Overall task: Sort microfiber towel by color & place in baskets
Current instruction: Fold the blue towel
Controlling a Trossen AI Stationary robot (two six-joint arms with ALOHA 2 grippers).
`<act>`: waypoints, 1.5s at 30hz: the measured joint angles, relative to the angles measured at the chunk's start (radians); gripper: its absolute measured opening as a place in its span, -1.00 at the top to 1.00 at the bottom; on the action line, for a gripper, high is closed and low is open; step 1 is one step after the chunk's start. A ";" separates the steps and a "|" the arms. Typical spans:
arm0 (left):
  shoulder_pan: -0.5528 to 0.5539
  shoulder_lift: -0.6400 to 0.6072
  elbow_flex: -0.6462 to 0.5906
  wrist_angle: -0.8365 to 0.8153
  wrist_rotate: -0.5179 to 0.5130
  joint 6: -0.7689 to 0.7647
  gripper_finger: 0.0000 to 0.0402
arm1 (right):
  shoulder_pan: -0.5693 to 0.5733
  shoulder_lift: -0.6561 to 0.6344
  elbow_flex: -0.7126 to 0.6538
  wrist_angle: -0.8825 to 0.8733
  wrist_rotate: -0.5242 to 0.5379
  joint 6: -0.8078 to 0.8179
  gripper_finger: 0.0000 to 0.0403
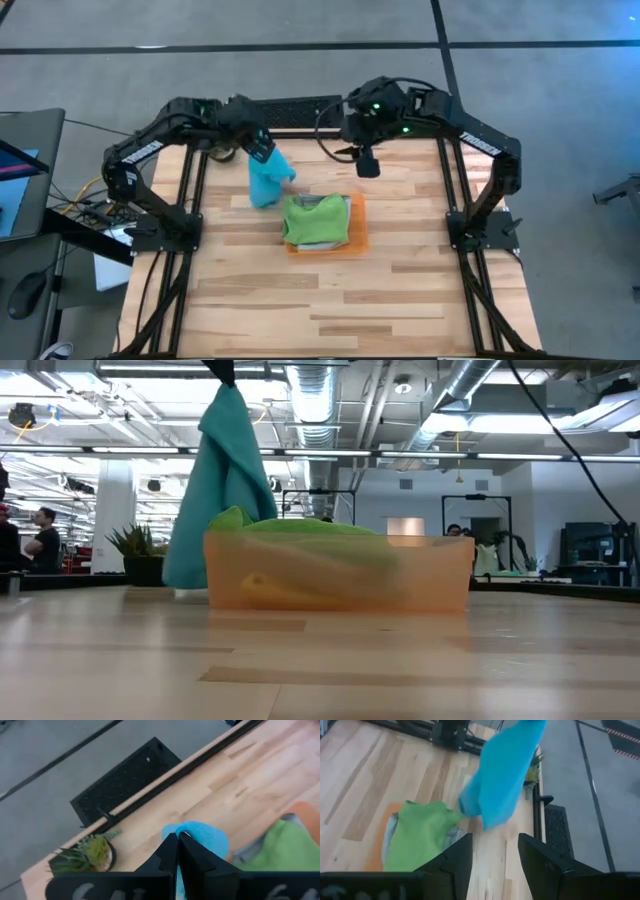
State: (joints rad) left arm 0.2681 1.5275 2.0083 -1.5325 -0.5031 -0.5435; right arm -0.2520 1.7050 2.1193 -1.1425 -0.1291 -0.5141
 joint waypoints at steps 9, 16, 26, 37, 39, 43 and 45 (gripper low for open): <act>0.184 0.043 0.000 0.251 0.068 0.372 1.00 | -0.006 -0.029 0.000 -0.054 0.000 0.026 0.10; 0.203 0.095 0.000 0.038 0.245 0.463 1.00 | -0.014 -0.039 -0.001 -0.165 0.004 0.035 0.10; 0.109 0.158 -0.107 -0.042 0.391 0.424 1.00 | -0.026 -0.054 0.000 -0.216 0.004 0.069 0.10; 0.084 0.159 -0.231 0.100 0.391 0.364 1.00 | -0.032 -0.054 0.000 -0.261 0.000 0.042 0.10; 0.084 0.160 -0.232 0.106 0.393 0.364 1.00 | -0.032 -0.053 0.000 -0.263 0.000 0.038 0.10; 0.081 0.160 -0.232 0.108 0.434 0.361 1.00 | -0.040 -0.056 0.000 -0.265 0.000 0.042 0.10; 0.080 0.160 -0.232 0.110 0.457 0.359 0.98 | -0.045 -0.060 0.000 -0.266 -0.001 0.042 0.10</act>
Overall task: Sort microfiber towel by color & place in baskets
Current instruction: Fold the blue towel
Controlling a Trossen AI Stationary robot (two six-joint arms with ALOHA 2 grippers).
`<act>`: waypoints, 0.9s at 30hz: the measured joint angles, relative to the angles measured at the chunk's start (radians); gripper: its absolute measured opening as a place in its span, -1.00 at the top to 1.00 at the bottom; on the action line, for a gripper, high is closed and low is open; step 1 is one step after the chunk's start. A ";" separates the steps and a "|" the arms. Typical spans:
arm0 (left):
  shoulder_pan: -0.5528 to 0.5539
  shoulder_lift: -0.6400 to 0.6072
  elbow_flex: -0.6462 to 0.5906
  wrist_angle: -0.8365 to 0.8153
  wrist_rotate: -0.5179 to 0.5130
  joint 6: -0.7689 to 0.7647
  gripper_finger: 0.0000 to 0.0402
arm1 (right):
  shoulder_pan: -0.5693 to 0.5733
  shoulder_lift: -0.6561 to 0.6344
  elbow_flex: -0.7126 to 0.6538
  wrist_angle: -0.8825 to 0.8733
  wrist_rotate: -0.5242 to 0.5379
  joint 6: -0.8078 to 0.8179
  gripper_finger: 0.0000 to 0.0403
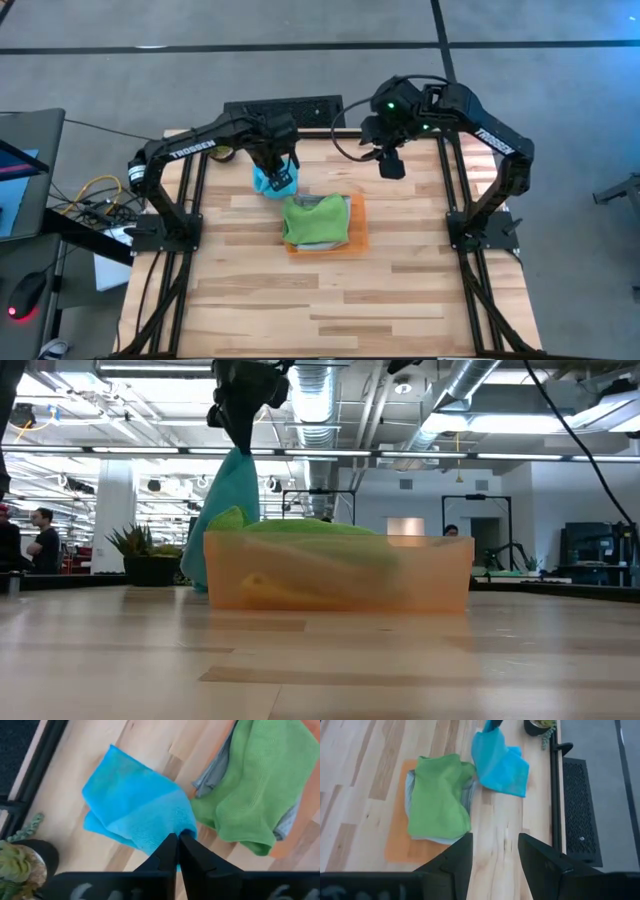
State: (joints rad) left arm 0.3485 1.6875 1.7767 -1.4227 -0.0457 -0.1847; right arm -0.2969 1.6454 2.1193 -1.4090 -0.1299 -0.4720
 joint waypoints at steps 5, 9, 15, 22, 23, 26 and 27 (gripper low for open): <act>0.000 0.030 0.000 -0.028 0.014 -0.042 0.74 | -0.003 0.000 0.000 -0.006 0.000 0.000 0.10; -0.002 0.072 0.000 -0.047 0.013 -0.007 0.51 | -0.019 0.000 0.000 -0.014 0.000 -0.002 0.10; 0.009 0.083 0.000 -0.040 -0.049 -0.045 0.34 | -0.067 0.000 0.000 -0.021 0.000 -0.006 0.10; 0.146 0.103 0.001 0.017 0.001 -0.045 0.35 | -0.130 0.000 0.000 -0.020 0.000 -0.001 0.10; 0.172 0.113 0.000 0.020 0.025 -0.046 0.36 | -0.137 0.000 0.000 -0.020 0.000 0.001 0.10; 0.244 0.153 0.001 0.019 0.073 -0.055 0.37 | -0.145 0.000 0.000 -0.020 -0.002 0.000 0.10; 0.265 0.172 0.001 0.001 0.083 -0.065 0.37 | -0.145 0.000 0.000 -0.020 -0.003 -0.001 0.10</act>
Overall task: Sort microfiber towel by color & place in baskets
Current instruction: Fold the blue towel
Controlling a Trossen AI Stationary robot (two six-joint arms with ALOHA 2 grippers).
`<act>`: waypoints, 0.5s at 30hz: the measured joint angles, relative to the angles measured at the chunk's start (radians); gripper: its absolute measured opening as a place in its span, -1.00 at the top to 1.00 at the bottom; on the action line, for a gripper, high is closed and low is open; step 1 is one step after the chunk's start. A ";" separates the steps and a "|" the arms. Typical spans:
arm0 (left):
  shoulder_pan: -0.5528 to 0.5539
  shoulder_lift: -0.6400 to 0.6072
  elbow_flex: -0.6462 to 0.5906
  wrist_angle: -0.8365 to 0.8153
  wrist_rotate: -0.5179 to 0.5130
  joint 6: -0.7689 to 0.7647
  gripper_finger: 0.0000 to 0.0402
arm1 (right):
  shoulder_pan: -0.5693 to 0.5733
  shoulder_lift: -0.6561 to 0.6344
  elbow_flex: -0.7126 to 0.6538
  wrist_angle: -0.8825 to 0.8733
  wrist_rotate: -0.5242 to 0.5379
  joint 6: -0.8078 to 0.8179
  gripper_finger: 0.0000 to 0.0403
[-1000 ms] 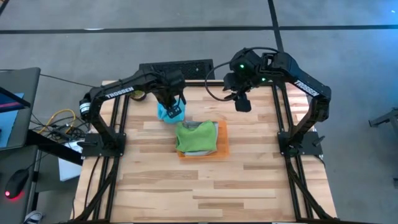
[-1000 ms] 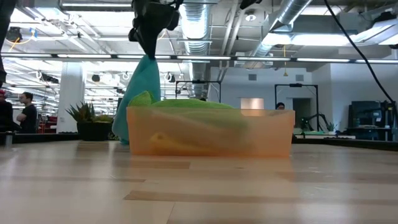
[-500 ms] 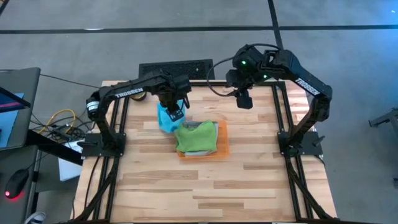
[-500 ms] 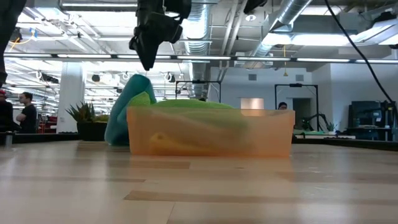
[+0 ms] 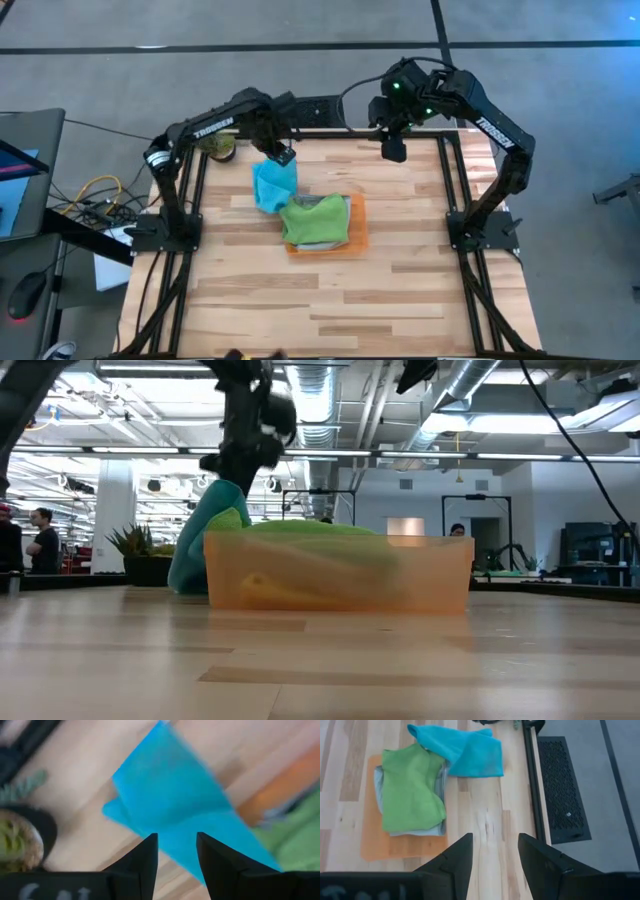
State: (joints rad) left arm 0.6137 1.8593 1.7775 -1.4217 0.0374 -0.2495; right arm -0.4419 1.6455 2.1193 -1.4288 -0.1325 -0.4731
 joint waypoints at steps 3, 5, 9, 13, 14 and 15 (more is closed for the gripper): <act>0.060 0.056 0.000 -0.048 0.022 -0.030 0.37 | 0.000 0.000 0.000 0.001 0.000 -0.006 0.10; 0.087 0.087 0.000 -0.087 0.022 -0.020 0.37 | 0.000 0.000 0.000 0.002 0.000 -0.006 0.10; 0.109 0.123 -0.001 -0.090 -0.005 0.060 0.37 | 0.001 0.000 0.000 0.004 0.001 0.003 0.10; 0.132 0.168 0.000 -0.103 -0.034 0.174 0.37 | -0.004 0.000 0.000 0.028 0.001 0.039 0.10; 0.139 0.182 0.000 -0.110 -0.036 0.211 0.37 | -0.005 0.000 0.000 0.033 0.001 0.053 0.10; 0.145 0.196 -0.001 -0.117 -0.038 0.248 0.37 | -0.006 0.000 0.000 0.037 0.001 0.063 0.10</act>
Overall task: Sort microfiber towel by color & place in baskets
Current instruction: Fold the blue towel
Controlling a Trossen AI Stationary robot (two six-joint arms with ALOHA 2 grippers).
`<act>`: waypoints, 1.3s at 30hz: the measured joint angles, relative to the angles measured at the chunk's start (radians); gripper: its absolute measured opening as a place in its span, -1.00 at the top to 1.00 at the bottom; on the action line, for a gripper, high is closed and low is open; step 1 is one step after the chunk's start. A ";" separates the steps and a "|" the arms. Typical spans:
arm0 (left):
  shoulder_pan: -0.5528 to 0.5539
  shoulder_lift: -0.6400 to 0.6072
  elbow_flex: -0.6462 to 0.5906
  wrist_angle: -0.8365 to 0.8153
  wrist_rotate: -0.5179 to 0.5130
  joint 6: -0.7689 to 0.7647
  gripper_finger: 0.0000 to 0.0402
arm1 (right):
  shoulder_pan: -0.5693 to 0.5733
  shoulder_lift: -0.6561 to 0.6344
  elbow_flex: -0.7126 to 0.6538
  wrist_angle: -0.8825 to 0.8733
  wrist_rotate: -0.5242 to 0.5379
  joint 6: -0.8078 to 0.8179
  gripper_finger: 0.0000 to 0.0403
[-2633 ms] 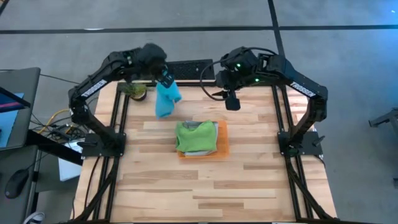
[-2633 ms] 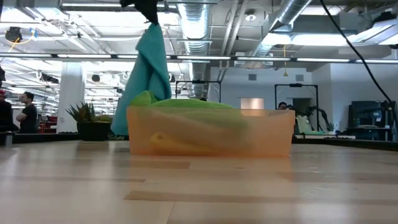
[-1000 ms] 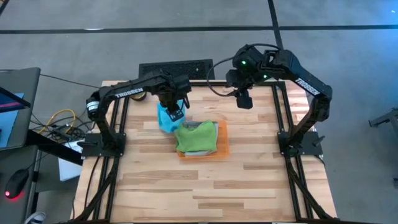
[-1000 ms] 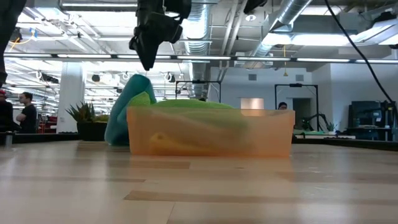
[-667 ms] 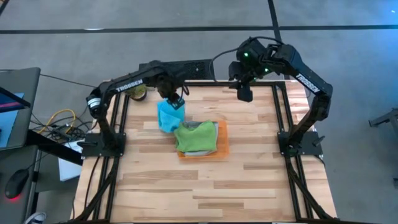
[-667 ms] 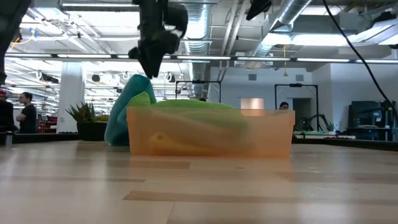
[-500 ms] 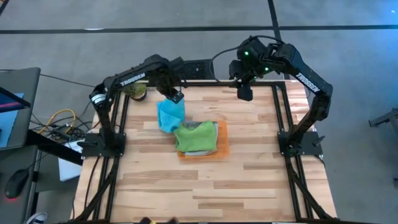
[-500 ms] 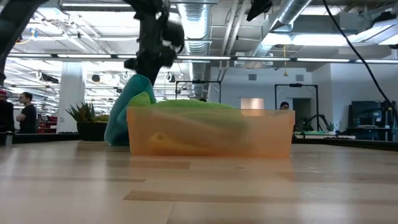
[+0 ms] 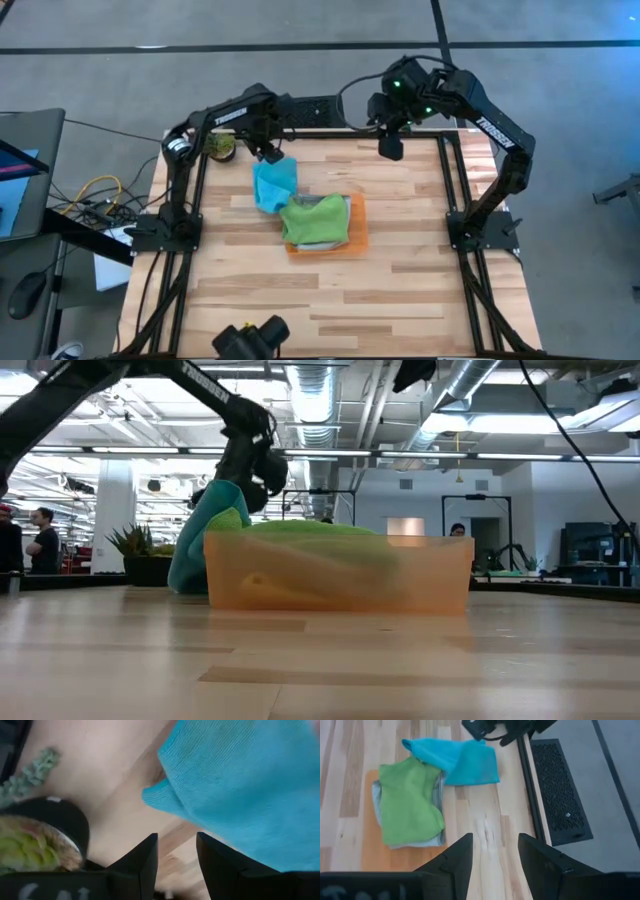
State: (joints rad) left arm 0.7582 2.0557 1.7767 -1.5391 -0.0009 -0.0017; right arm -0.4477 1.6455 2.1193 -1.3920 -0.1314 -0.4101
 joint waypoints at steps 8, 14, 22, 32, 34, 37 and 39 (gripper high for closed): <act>0.048 0.113 0.000 0.003 -0.005 0.275 0.37 | -0.008 0.000 0.000 0.032 0.001 0.093 0.10; 0.078 0.166 0.000 0.064 -0.007 0.389 0.37 | -0.007 0.000 0.000 0.035 0.002 0.135 0.10; 0.090 0.173 0.000 0.099 0.011 0.498 0.37 | -0.007 0.000 0.000 0.035 0.002 0.176 0.10; 0.095 0.173 0.000 0.114 0.077 0.502 0.37 | -0.004 0.000 0.000 0.036 0.002 0.176 0.10; 0.096 0.173 0.000 0.124 0.075 0.473 0.37 | -0.004 0.000 0.000 0.036 0.002 0.177 0.10; 0.099 0.173 0.000 0.117 0.076 0.470 0.37 | -0.004 0.000 0.000 0.036 0.002 0.176 0.10; 0.103 0.173 0.000 0.114 0.076 0.470 0.37 | -0.004 0.000 0.000 0.036 0.002 0.176 0.10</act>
State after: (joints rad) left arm 0.8616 2.2284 1.7767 -1.4247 0.0749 0.4685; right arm -0.4519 1.6455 2.1193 -1.3560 -0.1299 -0.2337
